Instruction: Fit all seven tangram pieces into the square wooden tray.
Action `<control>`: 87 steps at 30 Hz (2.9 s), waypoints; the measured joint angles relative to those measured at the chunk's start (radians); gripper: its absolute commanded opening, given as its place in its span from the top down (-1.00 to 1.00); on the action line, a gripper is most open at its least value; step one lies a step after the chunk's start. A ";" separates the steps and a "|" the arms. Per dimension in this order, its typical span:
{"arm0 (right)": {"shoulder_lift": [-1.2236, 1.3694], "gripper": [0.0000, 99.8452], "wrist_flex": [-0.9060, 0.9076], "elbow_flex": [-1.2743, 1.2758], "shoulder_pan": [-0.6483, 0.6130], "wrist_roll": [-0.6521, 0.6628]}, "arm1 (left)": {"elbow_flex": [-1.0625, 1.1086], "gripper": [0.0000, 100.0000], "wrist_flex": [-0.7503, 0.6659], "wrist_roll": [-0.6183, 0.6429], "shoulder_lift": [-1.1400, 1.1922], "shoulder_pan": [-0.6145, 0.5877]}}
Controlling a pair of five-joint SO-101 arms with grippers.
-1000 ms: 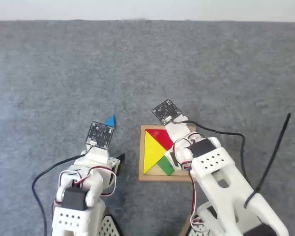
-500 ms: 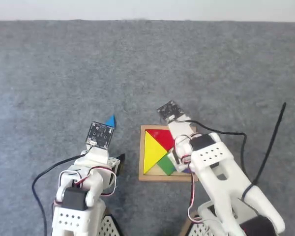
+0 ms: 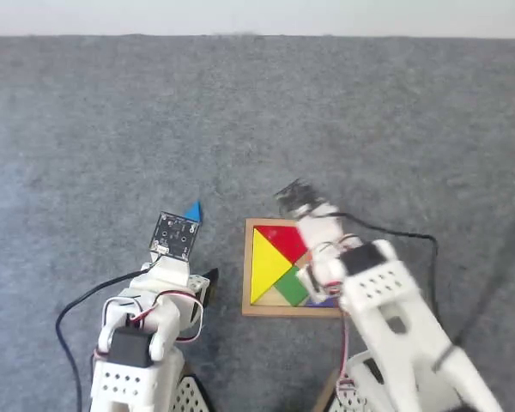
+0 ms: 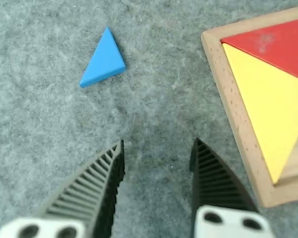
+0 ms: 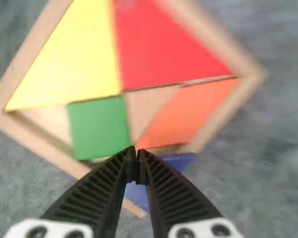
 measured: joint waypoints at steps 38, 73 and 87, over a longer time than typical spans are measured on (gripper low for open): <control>-0.163 0.99 0.034 0.083 0.334 0.080 | 0.000 0.59 0.000 0.000 0.000 0.000; -0.600 0.99 -0.008 0.457 0.756 0.215 | 0.000 0.49 -0.170 -0.404 0.000 -0.247; -0.600 0.99 -0.020 0.476 0.756 0.212 | -0.697 0.49 -0.078 -0.348 0.439 -0.402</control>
